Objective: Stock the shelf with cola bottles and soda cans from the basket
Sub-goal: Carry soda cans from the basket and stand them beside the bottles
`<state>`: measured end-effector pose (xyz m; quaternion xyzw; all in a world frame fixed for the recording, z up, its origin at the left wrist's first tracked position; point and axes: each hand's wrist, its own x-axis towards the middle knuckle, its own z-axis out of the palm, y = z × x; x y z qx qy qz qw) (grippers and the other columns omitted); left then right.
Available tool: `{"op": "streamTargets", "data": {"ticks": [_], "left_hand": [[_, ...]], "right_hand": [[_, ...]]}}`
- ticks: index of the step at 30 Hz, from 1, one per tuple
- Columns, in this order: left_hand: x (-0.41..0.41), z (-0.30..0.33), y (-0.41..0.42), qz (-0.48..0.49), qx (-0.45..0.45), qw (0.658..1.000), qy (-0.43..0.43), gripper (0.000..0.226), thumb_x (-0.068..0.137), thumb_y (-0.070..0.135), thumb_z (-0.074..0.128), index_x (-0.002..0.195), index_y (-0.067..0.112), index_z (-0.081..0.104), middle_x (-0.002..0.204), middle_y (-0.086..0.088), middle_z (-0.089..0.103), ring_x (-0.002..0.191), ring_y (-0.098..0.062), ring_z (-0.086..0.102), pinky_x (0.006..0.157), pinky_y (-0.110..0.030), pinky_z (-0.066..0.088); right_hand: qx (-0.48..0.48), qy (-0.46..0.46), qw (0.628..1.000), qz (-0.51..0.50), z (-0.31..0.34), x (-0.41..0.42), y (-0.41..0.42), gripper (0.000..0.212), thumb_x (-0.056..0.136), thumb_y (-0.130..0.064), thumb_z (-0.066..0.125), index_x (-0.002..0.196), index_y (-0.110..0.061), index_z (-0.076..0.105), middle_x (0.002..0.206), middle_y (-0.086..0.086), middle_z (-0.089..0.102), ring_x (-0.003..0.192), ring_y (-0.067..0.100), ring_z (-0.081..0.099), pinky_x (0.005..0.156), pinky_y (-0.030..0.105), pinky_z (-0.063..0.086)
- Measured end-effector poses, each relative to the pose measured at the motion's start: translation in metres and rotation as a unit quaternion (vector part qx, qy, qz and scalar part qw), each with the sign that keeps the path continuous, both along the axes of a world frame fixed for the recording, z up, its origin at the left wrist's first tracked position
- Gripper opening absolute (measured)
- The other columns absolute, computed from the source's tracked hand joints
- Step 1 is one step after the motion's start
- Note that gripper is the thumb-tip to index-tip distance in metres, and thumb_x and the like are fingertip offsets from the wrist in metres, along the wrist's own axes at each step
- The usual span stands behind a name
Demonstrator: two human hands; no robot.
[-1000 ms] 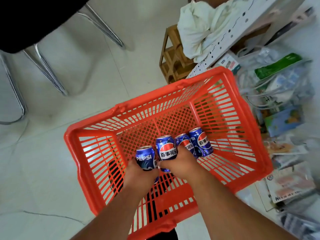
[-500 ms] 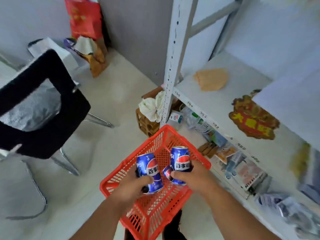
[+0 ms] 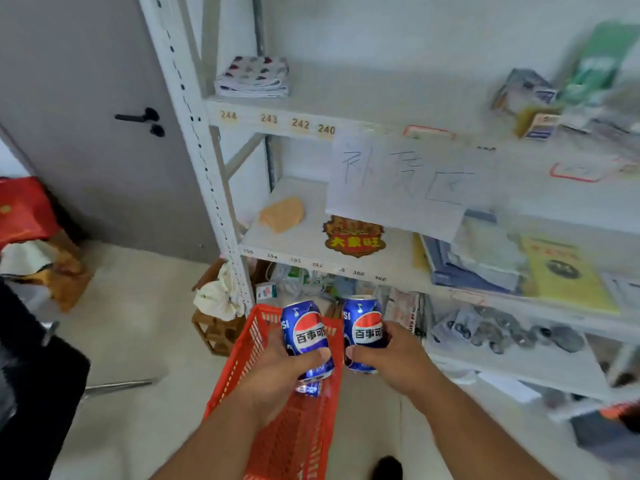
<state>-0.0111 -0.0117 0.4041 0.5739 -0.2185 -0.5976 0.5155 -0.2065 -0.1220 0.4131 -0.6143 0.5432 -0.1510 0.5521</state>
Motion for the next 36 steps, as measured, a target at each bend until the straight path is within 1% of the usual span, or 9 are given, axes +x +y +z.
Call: {"op": "streamTargets", "data": {"ticks": [3, 8, 12, 16, 20, 22, 25, 27, 36], "left_hand": [[-0.025, 0.014, -0.010, -0.058, 0.000, 0.998, -0.026, 0.069, 0.078, 0.008, 0.090, 0.134, 0.023, 0.053, 0.117, -0.010, 0.077, 0.107, -0.031, 0.076, 0.100, -0.057, 0.058], [-0.086, 0.040, -0.030, -0.136, -0.031, 0.990, -0.006, 0.073, 0.074, 0.006, 0.087, 0.136, 0.025, 0.054, 0.121, -0.010, 0.077, 0.113, -0.032, 0.074, 0.105, -0.055, 0.054], [-0.147, 0.053, -0.041, -0.184, -0.028, 0.982, 0.039, 0.075, 0.073, 0.008, 0.085, 0.140, 0.018, 0.055, 0.124, -0.016, 0.075, 0.113, -0.038, 0.073, 0.085, -0.048, 0.061], [-0.224, 0.065, -0.044, -0.252, -0.024, 0.967, 0.027, 0.083, 0.063, 0.018, 0.098, 0.136, 0.017, 0.059, 0.124, -0.016, 0.075, 0.115, -0.039, 0.072, 0.083, -0.047, 0.063], [-0.307, 0.074, -0.041, -0.329, -0.045, 0.942, -0.039, 0.087, 0.054, 0.026, 0.101, 0.132, 0.021, 0.062, 0.116, -0.009, 0.079, 0.108, -0.031, 0.075, 0.093, -0.052, 0.062], [-0.348, 0.076, -0.036, -0.363, -0.066, 0.926, -0.078, 0.088, 0.055, 0.028, 0.103, 0.132, 0.023, 0.062, 0.115, -0.006, 0.079, 0.105, -0.026, 0.076, 0.090, -0.044, 0.063], [-0.409, 0.087, -0.021, -0.403, -0.109, 0.900, -0.128, 0.059, 0.075, 0.017, 0.093, 0.122, 0.031, 0.061, 0.109, 0.000, 0.076, 0.096, -0.014, 0.075, 0.068, -0.018, 0.060], [-0.443, 0.092, -0.009, -0.424, -0.131, 0.884, -0.150, 0.049, 0.082, 0.013, 0.088, 0.113, 0.036, 0.058, 0.105, 0.007, 0.072, 0.091, -0.006, 0.070, 0.057, -0.010, 0.053], [-0.565, 0.108, 0.031, -0.555, -0.214, 0.787, -0.164, 0.055, 0.076, 0.021, 0.091, 0.122, 0.038, 0.066, 0.107, 0.013, 0.079, 0.101, -0.007, 0.075, 0.083, -0.028, 0.061]], "right_hand": [[-0.019, -0.022, 0.997, -0.067, 0.013, -0.040, 0.015, 0.078, 0.046, -0.051, 0.091, 0.117, -0.026, 0.071, 0.107, -0.007, 0.079, 0.096, 0.009, 0.076, 0.093, 0.038, 0.062], [-0.034, -0.050, 0.984, -0.169, 0.039, -0.115, 0.039, 0.047, 0.069, -0.022, 0.094, 0.111, -0.025, 0.071, 0.103, -0.005, 0.080, 0.093, 0.010, 0.076, 0.080, 0.026, 0.059], [-0.052, -0.076, 0.967, -0.237, 0.052, -0.183, 0.057, 0.044, 0.074, -0.018, 0.092, 0.112, -0.024, 0.070, 0.103, -0.006, 0.079, 0.090, 0.005, 0.076, 0.069, 0.014, 0.054], [-0.064, -0.081, 0.946, -0.309, 0.057, -0.257, 0.083, 0.051, 0.071, -0.024, 0.094, 0.116, -0.024, 0.069, 0.106, -0.006, 0.079, 0.091, 0.006, 0.076, 0.072, 0.017, 0.056], [-0.069, -0.081, 0.922, -0.371, 0.060, -0.334, 0.122, 0.050, 0.072, -0.021, 0.093, 0.116, -0.021, 0.071, 0.105, -0.005, 0.079, 0.090, 0.007, 0.076, 0.070, 0.016, 0.056], [-0.077, -0.082, 0.908, -0.404, 0.063, -0.371, 0.144, 0.045, 0.073, -0.019, 0.093, 0.113, -0.022, 0.071, 0.103, -0.004, 0.079, 0.087, 0.006, 0.076, 0.065, 0.012, 0.055], [-0.092, -0.073, 0.885, -0.450, 0.066, -0.420, 0.178, 0.046, 0.073, -0.023, 0.093, 0.114, -0.023, 0.073, 0.102, -0.004, 0.080, 0.090, 0.009, 0.076, 0.069, 0.015, 0.055], [-0.100, -0.063, 0.870, -0.478, 0.069, -0.448, 0.200, 0.044, 0.072, -0.026, 0.093, 0.112, -0.024, 0.074, 0.099, -0.005, 0.080, 0.091, 0.011, 0.077, 0.073, 0.019, 0.056], [-0.146, -0.023, 0.779, -0.609, 0.091, -0.529, 0.301, 0.039, 0.073, -0.025, 0.094, 0.106, -0.027, 0.071, 0.093, -0.008, 0.078, 0.079, 0.001, 0.075, 0.063, 0.013, 0.056]]}}
